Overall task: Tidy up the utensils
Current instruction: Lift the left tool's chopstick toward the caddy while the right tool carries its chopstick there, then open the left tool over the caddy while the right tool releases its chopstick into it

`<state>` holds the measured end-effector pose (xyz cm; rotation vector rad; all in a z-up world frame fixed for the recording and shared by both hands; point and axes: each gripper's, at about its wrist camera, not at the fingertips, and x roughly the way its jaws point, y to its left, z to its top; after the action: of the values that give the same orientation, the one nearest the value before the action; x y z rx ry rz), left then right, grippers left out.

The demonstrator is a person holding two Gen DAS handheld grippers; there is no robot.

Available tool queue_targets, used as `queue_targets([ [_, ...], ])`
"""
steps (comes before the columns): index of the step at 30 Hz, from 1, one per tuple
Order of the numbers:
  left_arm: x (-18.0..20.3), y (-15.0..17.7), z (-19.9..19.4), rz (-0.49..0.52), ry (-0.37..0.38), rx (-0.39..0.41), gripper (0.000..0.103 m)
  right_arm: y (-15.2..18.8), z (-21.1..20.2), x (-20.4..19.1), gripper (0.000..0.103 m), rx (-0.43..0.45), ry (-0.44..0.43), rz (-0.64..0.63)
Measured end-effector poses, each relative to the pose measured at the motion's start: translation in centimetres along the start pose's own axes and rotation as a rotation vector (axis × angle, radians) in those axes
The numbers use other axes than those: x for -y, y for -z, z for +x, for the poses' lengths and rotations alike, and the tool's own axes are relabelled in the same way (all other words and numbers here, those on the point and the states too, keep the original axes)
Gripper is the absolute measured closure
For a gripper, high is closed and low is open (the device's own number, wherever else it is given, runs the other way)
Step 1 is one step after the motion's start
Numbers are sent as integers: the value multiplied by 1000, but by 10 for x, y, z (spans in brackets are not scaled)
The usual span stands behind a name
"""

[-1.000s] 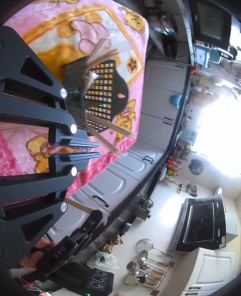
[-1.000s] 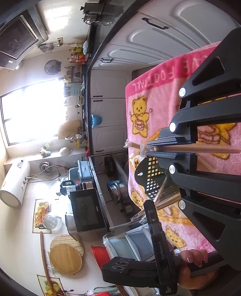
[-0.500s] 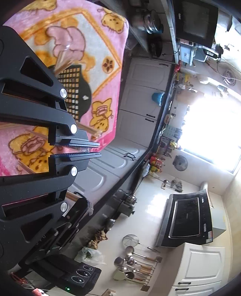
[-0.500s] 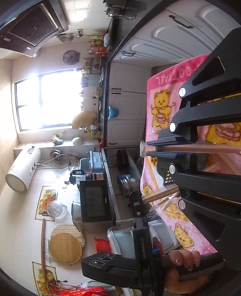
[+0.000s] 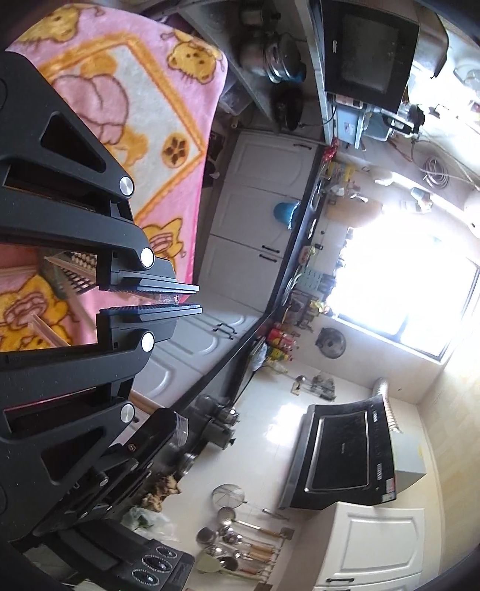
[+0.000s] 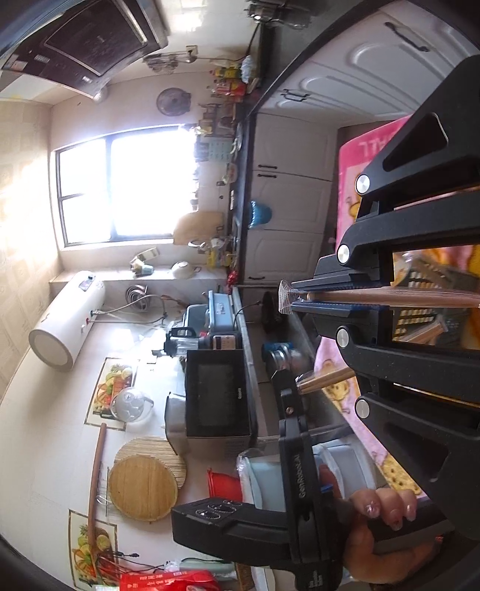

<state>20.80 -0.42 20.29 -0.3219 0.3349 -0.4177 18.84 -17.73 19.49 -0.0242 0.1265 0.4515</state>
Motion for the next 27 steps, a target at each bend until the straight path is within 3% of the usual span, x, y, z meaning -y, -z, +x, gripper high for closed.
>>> queue_targets([
  [12,-32,-11,22,-50,-52,18,100,-22,33,-6,97,73,-12,-34],
  [27,-38,20,43,-30,-86,-10,100,28,67,-3,97,67,36,-46],
])
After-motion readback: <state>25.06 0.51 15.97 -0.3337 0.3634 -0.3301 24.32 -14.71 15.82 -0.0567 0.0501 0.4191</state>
